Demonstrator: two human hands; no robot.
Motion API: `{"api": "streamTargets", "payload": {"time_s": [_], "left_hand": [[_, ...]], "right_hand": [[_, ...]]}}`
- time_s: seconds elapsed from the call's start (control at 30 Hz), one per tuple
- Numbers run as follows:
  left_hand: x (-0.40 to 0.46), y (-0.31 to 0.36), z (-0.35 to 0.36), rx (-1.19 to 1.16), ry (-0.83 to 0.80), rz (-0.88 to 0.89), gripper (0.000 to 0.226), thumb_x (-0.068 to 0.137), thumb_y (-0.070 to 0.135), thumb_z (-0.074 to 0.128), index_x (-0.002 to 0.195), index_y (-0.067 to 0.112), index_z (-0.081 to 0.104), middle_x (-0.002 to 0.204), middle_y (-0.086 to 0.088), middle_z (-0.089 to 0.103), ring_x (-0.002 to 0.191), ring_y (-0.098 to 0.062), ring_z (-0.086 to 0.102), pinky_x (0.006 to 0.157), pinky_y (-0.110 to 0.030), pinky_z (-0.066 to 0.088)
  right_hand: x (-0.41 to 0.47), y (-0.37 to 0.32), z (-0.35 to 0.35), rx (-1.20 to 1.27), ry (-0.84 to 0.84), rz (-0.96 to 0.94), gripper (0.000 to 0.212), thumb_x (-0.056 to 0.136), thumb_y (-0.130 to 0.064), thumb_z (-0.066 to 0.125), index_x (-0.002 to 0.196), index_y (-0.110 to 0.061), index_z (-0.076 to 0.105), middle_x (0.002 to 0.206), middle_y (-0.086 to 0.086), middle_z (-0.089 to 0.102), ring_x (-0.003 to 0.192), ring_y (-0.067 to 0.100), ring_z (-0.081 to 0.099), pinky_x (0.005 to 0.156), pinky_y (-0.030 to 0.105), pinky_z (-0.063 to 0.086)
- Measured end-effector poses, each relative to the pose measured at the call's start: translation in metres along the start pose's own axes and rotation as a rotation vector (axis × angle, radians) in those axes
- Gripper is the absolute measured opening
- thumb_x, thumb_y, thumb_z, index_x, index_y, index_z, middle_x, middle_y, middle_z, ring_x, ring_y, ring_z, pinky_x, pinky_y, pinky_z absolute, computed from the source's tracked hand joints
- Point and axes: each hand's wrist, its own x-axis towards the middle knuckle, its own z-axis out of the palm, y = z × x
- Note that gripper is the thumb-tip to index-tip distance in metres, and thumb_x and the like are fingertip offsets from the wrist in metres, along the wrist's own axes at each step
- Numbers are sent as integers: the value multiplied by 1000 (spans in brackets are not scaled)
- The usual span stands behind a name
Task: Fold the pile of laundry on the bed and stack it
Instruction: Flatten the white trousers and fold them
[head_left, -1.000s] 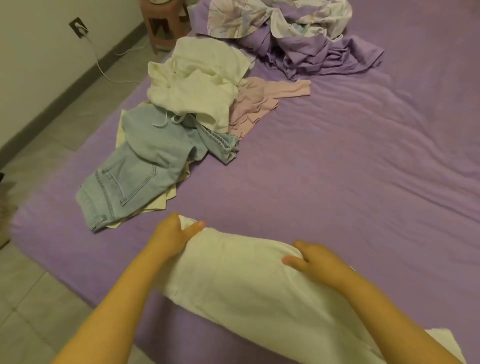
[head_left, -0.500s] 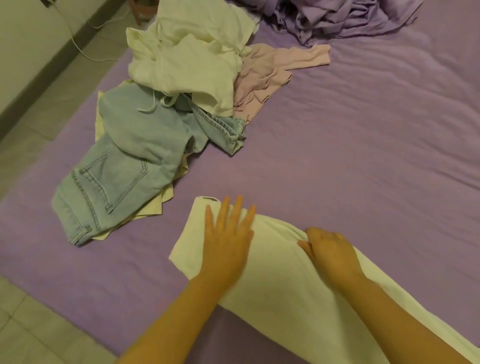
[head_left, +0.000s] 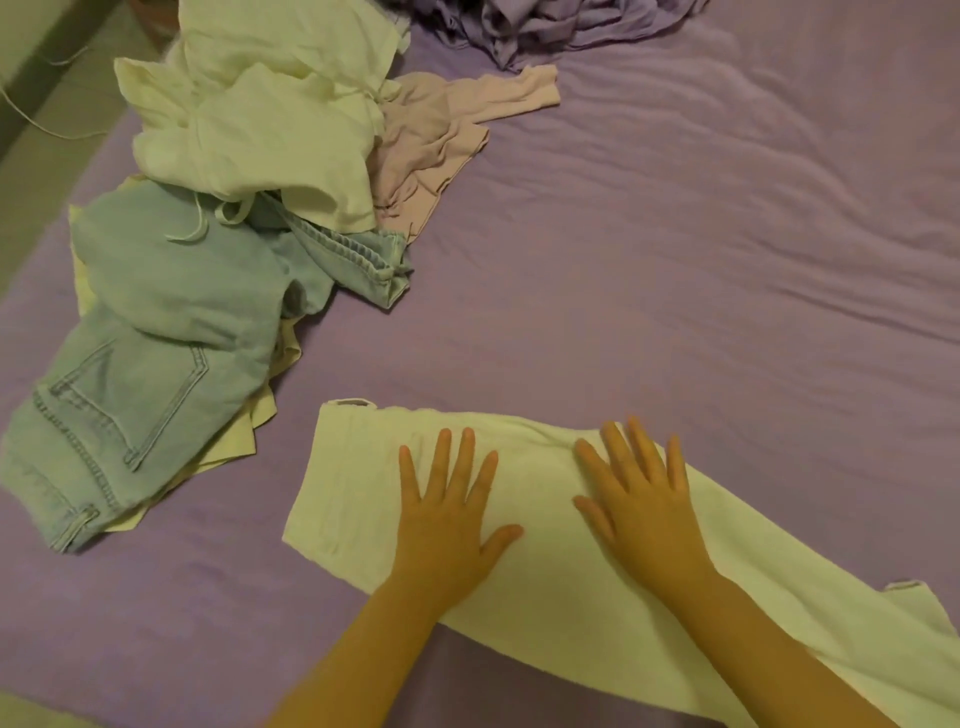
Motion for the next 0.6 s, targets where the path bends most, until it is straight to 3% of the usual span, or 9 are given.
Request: {"api": "streamTargets", "payload": {"time_s": [0.1,0.23,0.33,0.43,0.6], "left_hand": [[3,50,-5,-98,-1,117,75,91,69,29,150,23,24,158,-10,19,145,-35,15,110,-64,14],[6,108,9,-105,-37,209,71,92,68,29,151,28,24,158,-6,19,145,-33,16,109,-63,14],[10,112,25,-59,-45,202,72,91,69,29,150,28,27,158,-6,20,145,-33,16,108,-64,14],[13,106,32,3,-75,229,73,91,70,24,150,27,27,158,-7,17,145,-36,15,107,-65,13],[5,112,17,64,-111,210,71,93,65,28,149,23,30,157,-9,21,143,-39,18,107,-64,14]], "right_hand": [[-46,28,14,-22,-79,6,66,93,-62,25,142,-21,42,150,16,35,142,37,20,109,62,16],[-74,56,29,-3,-162,95,71,90,-69,24,146,-26,32,155,13,25,145,35,13,109,64,15],[-76,77,38,-6,-212,154,70,89,-70,23,145,-30,32,153,15,28,142,39,23,110,65,15],[-68,93,41,39,-251,185,70,90,-68,16,140,-27,45,146,20,39,133,45,37,104,67,23],[-64,105,28,163,-245,89,81,91,-66,-1,141,-21,45,145,19,42,132,40,42,105,59,31]]}}
